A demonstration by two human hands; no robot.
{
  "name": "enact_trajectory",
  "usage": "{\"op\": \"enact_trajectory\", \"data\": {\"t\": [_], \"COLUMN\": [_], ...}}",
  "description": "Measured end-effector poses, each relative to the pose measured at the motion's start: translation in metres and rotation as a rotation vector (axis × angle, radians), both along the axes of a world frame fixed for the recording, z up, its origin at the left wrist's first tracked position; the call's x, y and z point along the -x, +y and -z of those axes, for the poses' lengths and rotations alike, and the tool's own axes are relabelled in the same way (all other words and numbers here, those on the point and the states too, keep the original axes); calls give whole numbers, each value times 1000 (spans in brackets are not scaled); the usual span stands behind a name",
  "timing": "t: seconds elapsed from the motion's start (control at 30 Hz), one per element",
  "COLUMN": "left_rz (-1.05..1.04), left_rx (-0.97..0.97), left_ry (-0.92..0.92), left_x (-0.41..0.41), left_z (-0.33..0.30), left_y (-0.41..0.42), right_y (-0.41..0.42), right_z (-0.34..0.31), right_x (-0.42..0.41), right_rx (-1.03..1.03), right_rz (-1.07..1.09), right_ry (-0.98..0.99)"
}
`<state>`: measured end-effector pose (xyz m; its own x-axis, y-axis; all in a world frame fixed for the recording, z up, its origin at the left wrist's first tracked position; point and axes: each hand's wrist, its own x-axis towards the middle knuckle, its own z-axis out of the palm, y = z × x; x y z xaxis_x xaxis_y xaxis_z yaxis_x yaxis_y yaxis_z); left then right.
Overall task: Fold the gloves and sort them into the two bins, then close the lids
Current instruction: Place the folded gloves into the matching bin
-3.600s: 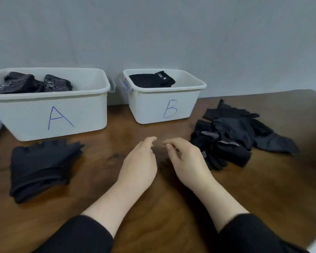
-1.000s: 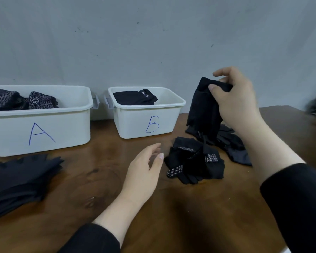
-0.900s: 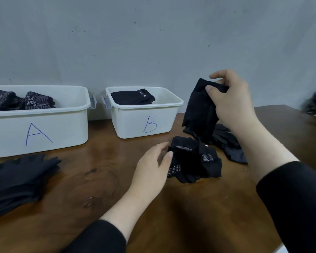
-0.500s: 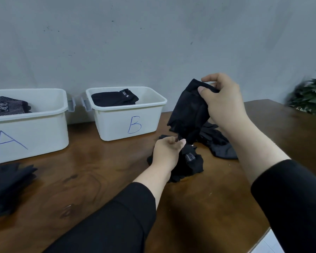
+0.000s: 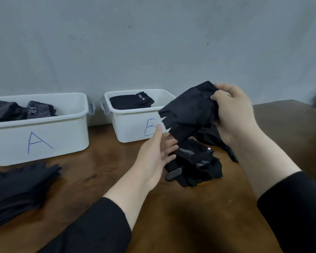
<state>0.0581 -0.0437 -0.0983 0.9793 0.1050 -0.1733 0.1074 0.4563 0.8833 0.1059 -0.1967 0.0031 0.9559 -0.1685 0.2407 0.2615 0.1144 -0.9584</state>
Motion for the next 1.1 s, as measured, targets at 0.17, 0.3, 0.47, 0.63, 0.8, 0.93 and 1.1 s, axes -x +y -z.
{"op": "enact_trajectory", "data": {"t": [0.17,0.3,0.47,0.63,0.8,0.93,1.1], "left_rz": [56,-226,-441,-95,-31,-134,-303], "left_rx": [170,57,-810,-1536,-1666,-1690,-1840], "left_ry": [-68,-20,78,-110,-177,-256,-332], "left_x": [31,25,58,94,91,99,117], "left_z": [-16,-19,20,67,69,63,24], "left_y": [48,113,165,153,148,161,185], "right_y": [63,96,107,109,121,126,133], "right_z": [33,71,135,155,177,188,183], "right_x": [17,33,59,61,33,42,64], "right_rx": [-70,82,899,1112,1242,1304,1259], "right_rz": [-97,-169,-360,-266,-438,-420,-411], "right_ry": [95,120,117,-392,-467,-524,-580]}}
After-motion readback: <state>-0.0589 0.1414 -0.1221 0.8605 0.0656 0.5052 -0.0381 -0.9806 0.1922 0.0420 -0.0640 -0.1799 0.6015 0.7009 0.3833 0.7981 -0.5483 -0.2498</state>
